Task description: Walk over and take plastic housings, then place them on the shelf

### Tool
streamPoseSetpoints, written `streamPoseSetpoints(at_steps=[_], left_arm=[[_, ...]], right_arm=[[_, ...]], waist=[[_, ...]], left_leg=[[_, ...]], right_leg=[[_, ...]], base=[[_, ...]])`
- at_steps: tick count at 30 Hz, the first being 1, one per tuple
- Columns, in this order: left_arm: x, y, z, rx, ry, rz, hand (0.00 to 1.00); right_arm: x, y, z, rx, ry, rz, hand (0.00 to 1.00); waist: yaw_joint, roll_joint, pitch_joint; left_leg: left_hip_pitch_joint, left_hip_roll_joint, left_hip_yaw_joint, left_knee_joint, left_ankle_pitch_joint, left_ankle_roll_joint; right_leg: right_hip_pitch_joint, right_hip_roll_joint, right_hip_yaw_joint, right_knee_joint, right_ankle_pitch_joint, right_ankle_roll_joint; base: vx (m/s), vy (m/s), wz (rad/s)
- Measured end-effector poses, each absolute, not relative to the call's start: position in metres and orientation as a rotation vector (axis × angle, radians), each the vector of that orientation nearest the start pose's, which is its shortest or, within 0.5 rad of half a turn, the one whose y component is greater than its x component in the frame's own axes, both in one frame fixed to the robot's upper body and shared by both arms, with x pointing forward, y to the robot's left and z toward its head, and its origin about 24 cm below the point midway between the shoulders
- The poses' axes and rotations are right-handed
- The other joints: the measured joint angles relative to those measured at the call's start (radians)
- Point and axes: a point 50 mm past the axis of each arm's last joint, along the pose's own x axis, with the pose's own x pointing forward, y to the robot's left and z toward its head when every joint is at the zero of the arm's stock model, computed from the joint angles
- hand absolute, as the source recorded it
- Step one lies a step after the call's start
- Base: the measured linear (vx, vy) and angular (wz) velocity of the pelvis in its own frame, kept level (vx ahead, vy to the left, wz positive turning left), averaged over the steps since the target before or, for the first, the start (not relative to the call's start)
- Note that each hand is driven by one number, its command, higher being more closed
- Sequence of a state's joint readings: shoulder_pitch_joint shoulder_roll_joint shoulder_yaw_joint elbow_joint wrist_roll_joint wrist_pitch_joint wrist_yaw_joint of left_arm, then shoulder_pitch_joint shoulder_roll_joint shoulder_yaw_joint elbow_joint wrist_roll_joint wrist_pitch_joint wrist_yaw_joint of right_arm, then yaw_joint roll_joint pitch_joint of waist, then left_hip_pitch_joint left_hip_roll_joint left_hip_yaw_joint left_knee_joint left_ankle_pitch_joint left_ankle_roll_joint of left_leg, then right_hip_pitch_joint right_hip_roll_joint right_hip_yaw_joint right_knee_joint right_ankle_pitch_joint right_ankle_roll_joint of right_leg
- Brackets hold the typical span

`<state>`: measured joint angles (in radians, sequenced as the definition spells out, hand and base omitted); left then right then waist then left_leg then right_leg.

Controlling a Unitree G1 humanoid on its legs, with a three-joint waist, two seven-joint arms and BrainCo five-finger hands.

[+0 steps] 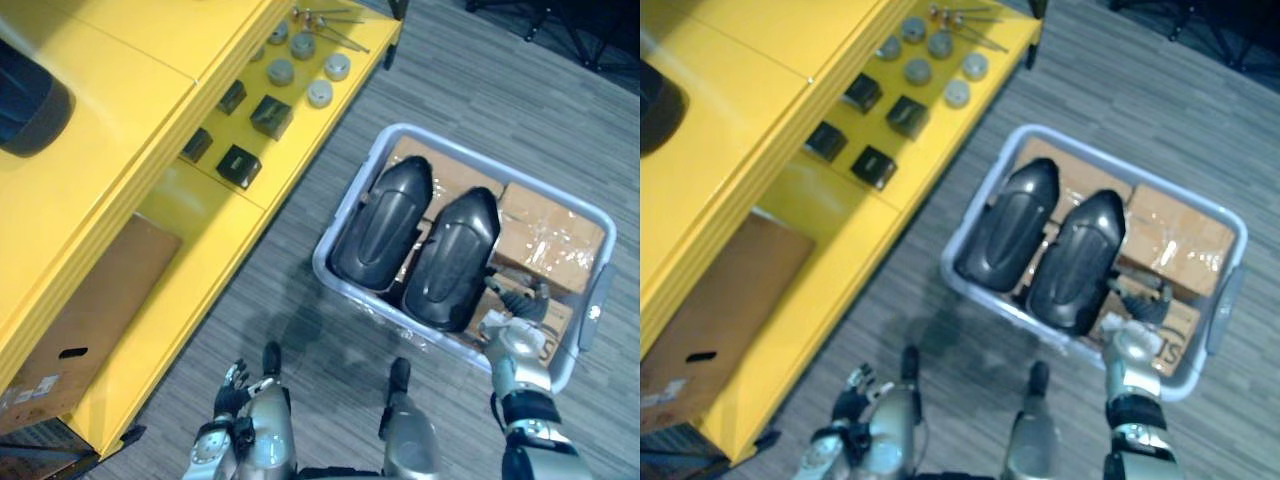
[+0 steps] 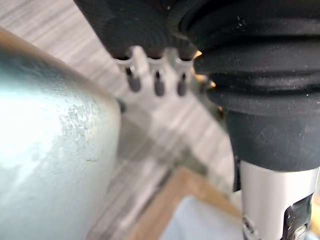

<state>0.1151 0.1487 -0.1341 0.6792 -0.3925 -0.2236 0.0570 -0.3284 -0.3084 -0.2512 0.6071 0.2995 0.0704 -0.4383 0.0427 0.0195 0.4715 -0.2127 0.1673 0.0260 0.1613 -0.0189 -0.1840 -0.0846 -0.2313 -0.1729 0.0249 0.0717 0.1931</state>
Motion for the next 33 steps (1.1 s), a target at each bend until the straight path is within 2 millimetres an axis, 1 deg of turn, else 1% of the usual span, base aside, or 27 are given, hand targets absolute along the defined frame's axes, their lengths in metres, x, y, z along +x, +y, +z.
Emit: streamPoseSetpoints(at_steps=[4, 8, 9, 13, 15, 19, 21, 24, 27, 33], left_arm=[[0.168, 0.186, -0.104, -0.164, 0.574, 0.168, 0.00], [0.169, 0.185, -0.104, -0.165, 0.571, 0.164, 0.00], [0.169, 0.185, -0.104, -0.165, 0.571, 0.162, 0.00], [0.171, 0.184, -0.102, -0.159, 0.567, 0.147, 0.00], [0.174, 0.179, -0.100, -0.152, 0.562, 0.121, 0.00], [0.174, 0.179, -0.100, -0.181, 0.563, 0.136, 0.00], [0.175, 0.179, -0.100, -0.184, 0.561, 0.138, 0.00], [0.175, 0.178, -0.100, -0.184, 0.558, 0.135, 0.00], [0.176, 0.176, -0.099, -0.199, 0.557, 0.126, 0.00], [0.176, 0.175, -0.098, -0.198, 0.552, 0.120, 0.00]], right_arm=[[0.290, -0.300, 0.016, -0.012, 0.340, -0.705, 0.00], [0.296, -0.305, 0.018, -0.107, 0.372, -0.680, 0.00], [0.296, -0.306, 0.018, -0.160, 0.390, -0.668, 1.00], [0.302, -0.313, 0.022, -0.310, 0.445, -0.641, 1.00], [0.304, -0.323, 0.027, -0.397, 0.483, -0.646, 1.00], [0.310, -0.335, 0.041, -0.632, 0.565, -0.605, 1.00], [0.311, -0.338, 0.044, -0.686, 0.604, -0.596, 1.00], [0.316, -0.338, 0.049, -0.727, 0.645, -0.587, 1.00], [0.319, -0.339, 0.053, -0.760, 0.648, -0.591, 1.00], [0.319, -0.340, 0.056, -0.781, 0.612, -0.627, 1.00]], waist=[[0.002, 0.000, 0.005], [0.006, 0.000, 0.005], [0.006, 0.000, 0.005], [0.016, 0.000, 0.006], [0.029, 0.005, 0.008], [0.030, 0.017, 0.016], [0.032, 0.018, 0.018], [0.042, 0.018, 0.020], [0.051, 0.018, 0.020], [0.050, 0.015, 0.021]], left_leg=[[-0.005, -0.004, -0.019, -0.016, 0.016, 0.000], [-0.016, -0.005, -0.028, -0.015, 0.020, 0.000], [-0.021, -0.006, -0.036, -0.015, 0.024, -0.001], [-0.034, -0.006, -0.045, -0.019, 0.035, -0.001], [-0.036, -0.006, -0.046, -0.022, 0.041, 0.000], [-0.036, -0.006, -0.066, -0.038, 0.058, -0.003], [-0.036, -0.005, -0.073, -0.055, 0.070, -0.004], [-0.036, -0.006, -0.074, -0.054, 0.072, -0.004], [-0.036, -0.006, -0.075, -0.055, 0.073, -0.004], [-0.034, -0.006, -0.094, -0.088, 0.098, -0.005]], right_leg=[[0.001, -0.001, -0.022, 0.003, -0.001, -0.001], [-0.002, -0.001, -0.030, 0.005, -0.001, -0.001], [-0.002, -0.001, -0.040, 0.006, -0.002, -0.002], [-0.012, 0.000, -0.051, 0.017, -0.004, -0.004], [-0.019, 0.000, -0.051, 0.023, -0.005, -0.004], [-0.019, 0.001, -0.068, 0.030, -0.007, -0.007], [-0.019, 0.004, -0.077, 0.032, -0.008, -0.008], [-0.018, 0.003, -0.077, 0.034, -0.008, -0.008], [-0.018, 0.003, -0.078, 0.035, -0.008, -0.008], [-0.018, 0.004, -0.098, 0.034, -0.007, -0.008]], base=[[-0.01, -0.002, 0.13], [-0.02, -0.001, 0.08], [-0.03, -0.003, 0.15], [-0.04, -0.003, 0.09], [-0.05, 0.000, 0.00], [-0.04, -0.007, 0.09], [-0.03, -0.017, 0.15], [-0.01, -0.003, 0.03], [0.00, 0.000, 0.00], [0.00, -0.006, 0.07]])
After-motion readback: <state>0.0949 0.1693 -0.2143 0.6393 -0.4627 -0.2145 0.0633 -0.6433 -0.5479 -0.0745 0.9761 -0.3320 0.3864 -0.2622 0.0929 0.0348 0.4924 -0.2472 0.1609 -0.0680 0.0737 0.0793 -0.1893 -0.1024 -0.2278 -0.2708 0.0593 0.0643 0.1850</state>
